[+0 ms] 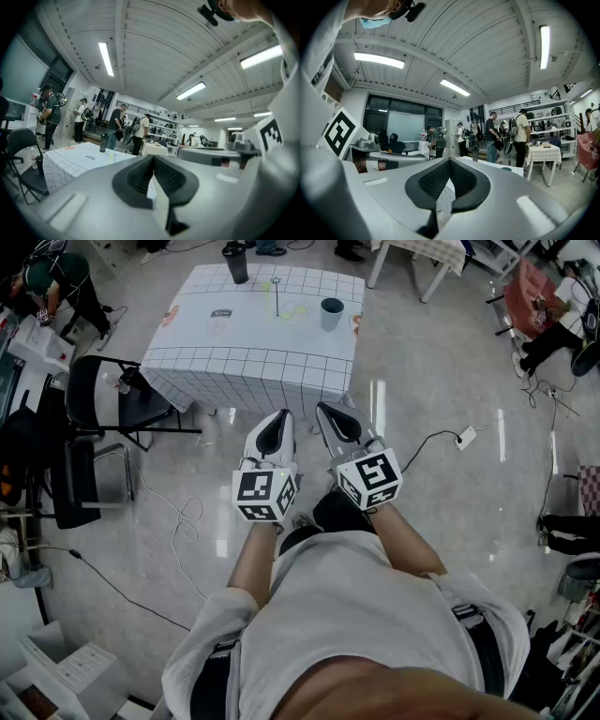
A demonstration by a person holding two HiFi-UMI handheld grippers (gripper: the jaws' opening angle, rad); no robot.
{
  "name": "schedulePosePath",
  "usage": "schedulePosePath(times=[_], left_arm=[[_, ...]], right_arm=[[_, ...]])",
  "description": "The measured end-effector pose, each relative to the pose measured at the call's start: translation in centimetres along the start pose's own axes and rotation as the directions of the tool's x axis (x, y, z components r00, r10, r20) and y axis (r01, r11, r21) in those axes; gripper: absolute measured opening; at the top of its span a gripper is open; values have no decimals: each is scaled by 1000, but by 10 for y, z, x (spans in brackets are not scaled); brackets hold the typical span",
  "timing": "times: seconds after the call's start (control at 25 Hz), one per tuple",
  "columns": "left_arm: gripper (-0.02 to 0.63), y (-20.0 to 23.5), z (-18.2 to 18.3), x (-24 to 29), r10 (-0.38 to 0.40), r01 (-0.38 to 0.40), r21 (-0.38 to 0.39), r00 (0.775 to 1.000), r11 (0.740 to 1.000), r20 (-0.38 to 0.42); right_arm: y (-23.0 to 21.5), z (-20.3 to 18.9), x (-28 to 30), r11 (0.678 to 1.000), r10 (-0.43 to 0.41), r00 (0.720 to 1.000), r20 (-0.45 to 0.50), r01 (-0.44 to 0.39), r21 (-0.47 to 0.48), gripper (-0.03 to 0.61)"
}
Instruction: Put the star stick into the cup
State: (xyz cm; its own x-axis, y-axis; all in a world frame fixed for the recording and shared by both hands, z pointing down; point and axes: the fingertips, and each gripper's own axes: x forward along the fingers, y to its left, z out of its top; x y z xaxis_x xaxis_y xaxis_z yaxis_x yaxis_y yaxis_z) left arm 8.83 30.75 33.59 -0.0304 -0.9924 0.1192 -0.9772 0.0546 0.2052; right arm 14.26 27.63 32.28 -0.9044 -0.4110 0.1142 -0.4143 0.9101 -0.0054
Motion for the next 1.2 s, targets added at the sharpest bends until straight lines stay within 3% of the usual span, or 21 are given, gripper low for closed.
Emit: schedulePosePath(times=[0.44,0.88,1.2], left_arm=[[3,61,6,95,23,-22,23,999,999,-41],[3,101,13,214,58,-52,50,988,997,-141],[3,123,10,261,63,-53,53,976,997,-210]], right_arm=[[-54,-7,106,997,68,998,-10,-67,40,0],[-125,-40,184,979,165,980,-113,-150,136,0],[-158,-50,225,970,175,966,-193,-134,205,0]])
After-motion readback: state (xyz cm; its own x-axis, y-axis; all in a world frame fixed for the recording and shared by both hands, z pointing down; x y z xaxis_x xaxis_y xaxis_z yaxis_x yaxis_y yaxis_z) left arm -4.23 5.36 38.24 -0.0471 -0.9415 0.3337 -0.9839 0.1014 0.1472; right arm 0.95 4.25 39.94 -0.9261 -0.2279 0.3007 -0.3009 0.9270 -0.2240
